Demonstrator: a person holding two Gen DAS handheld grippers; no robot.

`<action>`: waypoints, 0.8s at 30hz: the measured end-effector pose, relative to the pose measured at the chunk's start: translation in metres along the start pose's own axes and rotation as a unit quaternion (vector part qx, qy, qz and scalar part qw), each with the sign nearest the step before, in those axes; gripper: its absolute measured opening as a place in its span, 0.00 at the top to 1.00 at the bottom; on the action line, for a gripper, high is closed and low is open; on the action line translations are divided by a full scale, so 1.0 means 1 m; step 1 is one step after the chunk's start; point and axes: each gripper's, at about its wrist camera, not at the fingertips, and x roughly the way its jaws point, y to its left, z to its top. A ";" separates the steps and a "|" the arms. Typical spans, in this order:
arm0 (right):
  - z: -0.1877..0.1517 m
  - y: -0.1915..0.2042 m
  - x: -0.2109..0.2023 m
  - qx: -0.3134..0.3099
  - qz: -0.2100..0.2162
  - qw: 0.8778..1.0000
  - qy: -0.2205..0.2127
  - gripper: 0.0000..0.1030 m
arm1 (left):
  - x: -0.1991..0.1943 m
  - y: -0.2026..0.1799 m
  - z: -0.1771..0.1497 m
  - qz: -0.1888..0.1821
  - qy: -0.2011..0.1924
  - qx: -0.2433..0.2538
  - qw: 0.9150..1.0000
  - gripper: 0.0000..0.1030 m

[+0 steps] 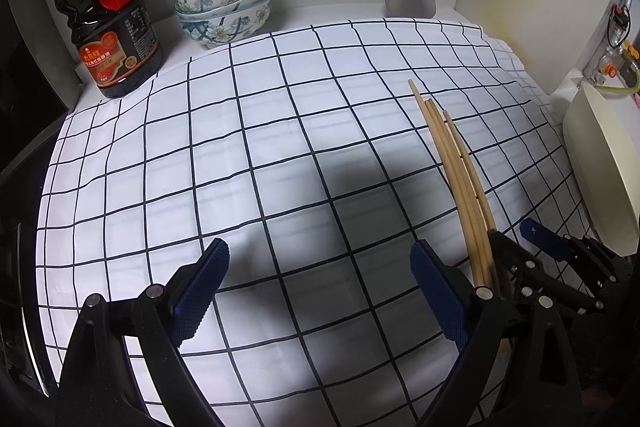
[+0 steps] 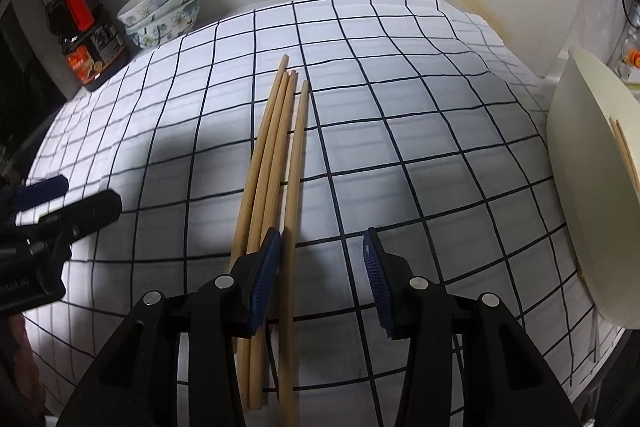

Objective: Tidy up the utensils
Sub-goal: 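Grasp a chopstick from the bundle with the right tool while the left tool grasps another, then carry both held chopsticks over the white basin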

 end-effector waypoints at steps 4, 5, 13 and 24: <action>-0.001 0.004 0.001 -0.027 -0.008 1.000 -0.005 0.67 | 0.003 -0.007 0.003 -0.003 -0.001 0.006 1.000 0.12; -0.001 0.003 0.001 -0.030 -0.007 1.000 -0.007 0.76 | 0.003 -0.009 0.004 -0.004 -0.002 0.008 1.000 0.12; 0.000 -0.020 0.000 -0.011 -0.019 1.000 -0.009 0.94 | 0.015 -0.041 0.012 -0.011 -0.010 0.040 0.999 0.12; -0.010 -0.049 -0.007 0.020 -0.026 0.999 -0.005 0.94 | 0.039 -0.064 0.006 -0.023 0.020 0.056 0.998 0.10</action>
